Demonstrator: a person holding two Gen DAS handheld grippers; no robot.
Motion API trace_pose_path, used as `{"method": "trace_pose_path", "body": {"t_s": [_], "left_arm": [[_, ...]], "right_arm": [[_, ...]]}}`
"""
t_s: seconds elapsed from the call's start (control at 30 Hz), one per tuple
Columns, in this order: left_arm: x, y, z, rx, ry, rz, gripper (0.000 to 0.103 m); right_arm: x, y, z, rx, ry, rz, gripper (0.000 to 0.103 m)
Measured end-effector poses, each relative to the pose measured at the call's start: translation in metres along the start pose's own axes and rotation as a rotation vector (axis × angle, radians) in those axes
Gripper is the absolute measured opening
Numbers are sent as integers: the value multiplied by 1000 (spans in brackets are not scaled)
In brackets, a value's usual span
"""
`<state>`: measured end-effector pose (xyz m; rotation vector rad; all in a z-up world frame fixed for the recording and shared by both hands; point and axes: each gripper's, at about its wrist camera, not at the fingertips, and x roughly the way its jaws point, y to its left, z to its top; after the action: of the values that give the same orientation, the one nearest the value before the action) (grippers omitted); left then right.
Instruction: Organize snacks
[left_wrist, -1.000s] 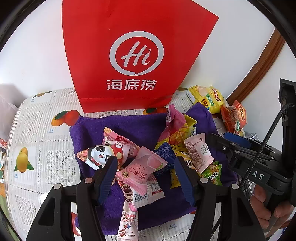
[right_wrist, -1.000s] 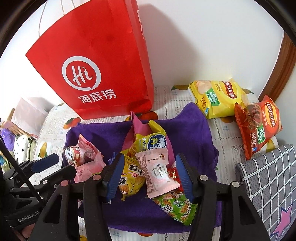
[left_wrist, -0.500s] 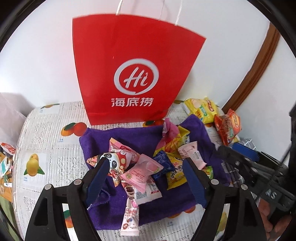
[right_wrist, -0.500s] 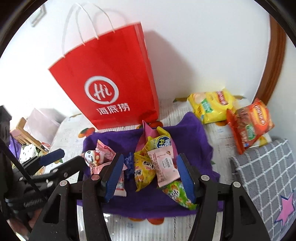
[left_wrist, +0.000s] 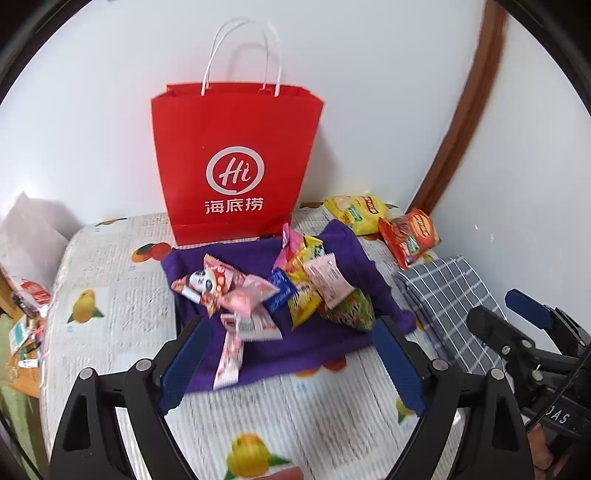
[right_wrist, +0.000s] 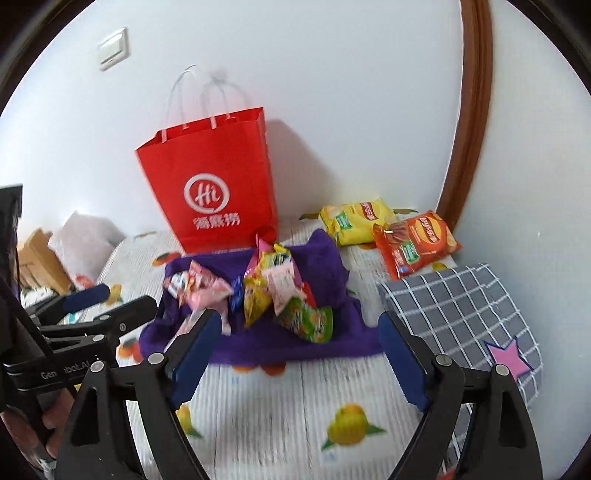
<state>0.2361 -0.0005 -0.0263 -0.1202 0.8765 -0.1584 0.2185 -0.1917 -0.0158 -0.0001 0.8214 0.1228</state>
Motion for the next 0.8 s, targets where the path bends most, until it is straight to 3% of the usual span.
{"method": "trace_pose_path", "body": {"t_s": [0.2,0.3,0.8], "left_arm": [[-46,-15,-37,31,-54,63,93],[-70,-21,-56,40,-88,79,94],[-136,-47,-125,52,-124,124,98]], "right_arm": [[-38,1,-38,11,1,-24,86],[-55,-1,-56,29,-3,-31,94],[-132,-7,-127,61,-50,-22,96]]}}
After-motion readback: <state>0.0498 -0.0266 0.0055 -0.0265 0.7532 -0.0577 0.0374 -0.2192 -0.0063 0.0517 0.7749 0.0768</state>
